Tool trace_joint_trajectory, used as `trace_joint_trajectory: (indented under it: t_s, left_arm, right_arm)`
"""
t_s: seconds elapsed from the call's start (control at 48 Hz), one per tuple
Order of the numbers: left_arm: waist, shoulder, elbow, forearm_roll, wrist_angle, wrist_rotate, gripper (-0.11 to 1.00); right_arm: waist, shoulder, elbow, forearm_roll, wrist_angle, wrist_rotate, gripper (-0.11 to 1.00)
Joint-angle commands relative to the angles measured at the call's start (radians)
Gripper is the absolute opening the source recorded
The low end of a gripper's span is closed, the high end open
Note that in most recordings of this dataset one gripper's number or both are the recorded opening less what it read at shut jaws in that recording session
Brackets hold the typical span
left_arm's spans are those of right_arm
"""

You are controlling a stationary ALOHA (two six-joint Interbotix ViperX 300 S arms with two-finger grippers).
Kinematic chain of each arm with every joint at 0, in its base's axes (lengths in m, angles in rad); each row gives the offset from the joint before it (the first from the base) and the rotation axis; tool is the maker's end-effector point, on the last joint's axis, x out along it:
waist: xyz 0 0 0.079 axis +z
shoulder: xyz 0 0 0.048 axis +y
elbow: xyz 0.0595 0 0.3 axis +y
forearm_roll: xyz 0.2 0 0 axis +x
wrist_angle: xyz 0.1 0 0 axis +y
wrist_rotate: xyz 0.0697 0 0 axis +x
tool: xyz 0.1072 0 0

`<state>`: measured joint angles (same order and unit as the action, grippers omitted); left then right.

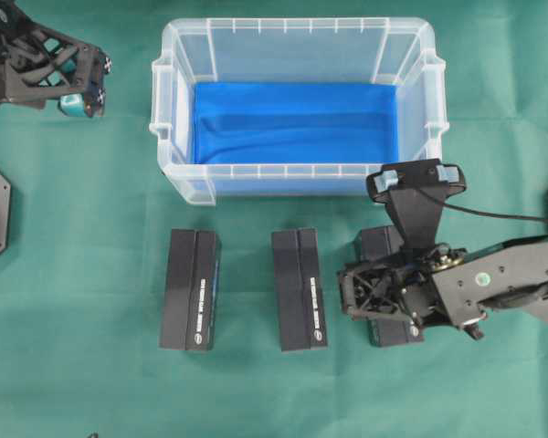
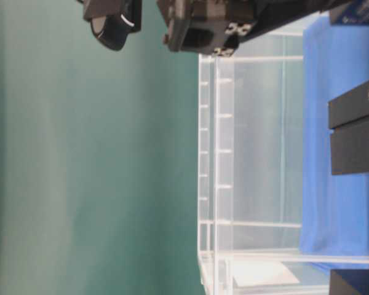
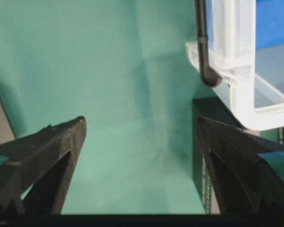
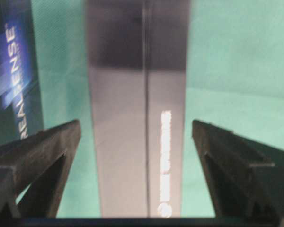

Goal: Take out the box from the case.
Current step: 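Carry the box forward and lower it onto the table right of the others, then open the right gripper and withdraw it to the right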

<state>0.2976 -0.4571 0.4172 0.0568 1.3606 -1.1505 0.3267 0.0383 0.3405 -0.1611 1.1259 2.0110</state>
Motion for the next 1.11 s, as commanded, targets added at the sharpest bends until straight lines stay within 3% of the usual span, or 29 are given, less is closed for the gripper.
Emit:
trace_joint_trajectory:
  t_s: [0.0, 0.605, 0.834, 1.084]
  left_arm:
    - [-0.003, -0.008, -0.011, 0.0, 0.0, -0.002, 0.98]
    - [-0.003, -0.011, -0.012, 0.0, 0.0, -0.005, 0.98]
    - [-0.003, -0.008, -0.012, 0.0, 0.0, -0.006, 0.98]
    - [-0.003, -0.008, -0.014, 0.0, -0.006, -0.006, 0.98]
  right_arm:
    - [-0.002, -0.031, -0.021, 0.002, 0.006, 0.0, 0.93]
    - [-0.003, -0.069, -0.029, 0.002, 0.031, -0.002, 0.91]
    - [-0.003, -0.13, -0.087, -0.005, 0.15, -0.002, 0.91]
    - [-0.005, -0.169, -0.216, -0.023, 0.337, -0.014, 0.91]
